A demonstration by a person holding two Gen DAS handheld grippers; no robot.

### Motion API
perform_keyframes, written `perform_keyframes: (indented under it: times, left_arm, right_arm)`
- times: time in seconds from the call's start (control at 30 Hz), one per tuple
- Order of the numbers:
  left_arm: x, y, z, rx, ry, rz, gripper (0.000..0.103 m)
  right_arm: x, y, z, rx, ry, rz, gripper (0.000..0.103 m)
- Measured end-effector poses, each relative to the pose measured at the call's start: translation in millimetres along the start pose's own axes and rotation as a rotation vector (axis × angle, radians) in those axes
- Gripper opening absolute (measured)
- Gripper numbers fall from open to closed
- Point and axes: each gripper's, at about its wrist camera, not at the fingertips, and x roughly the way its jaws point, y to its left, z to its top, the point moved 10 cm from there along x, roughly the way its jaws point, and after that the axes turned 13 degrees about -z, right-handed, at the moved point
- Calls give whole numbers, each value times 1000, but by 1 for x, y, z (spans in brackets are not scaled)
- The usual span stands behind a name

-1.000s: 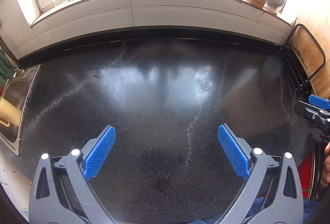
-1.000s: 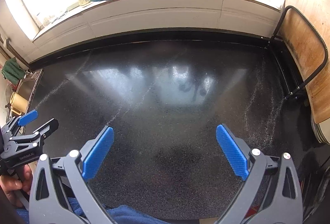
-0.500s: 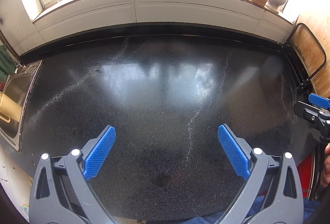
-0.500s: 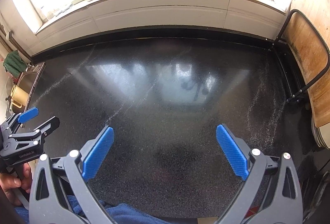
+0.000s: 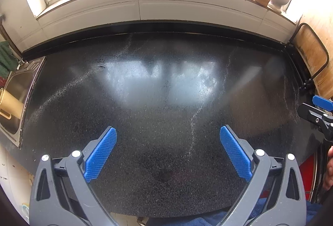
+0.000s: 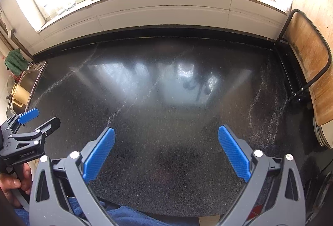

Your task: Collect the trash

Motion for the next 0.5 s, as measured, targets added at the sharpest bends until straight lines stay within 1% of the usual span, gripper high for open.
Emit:
perform_keyframes:
  times: [0.5]
  left_arm:
    - [-2,0,-6,0,0,-5,97]
  right_arm:
    - [-4,1,-3,-11,-7,-5,96]
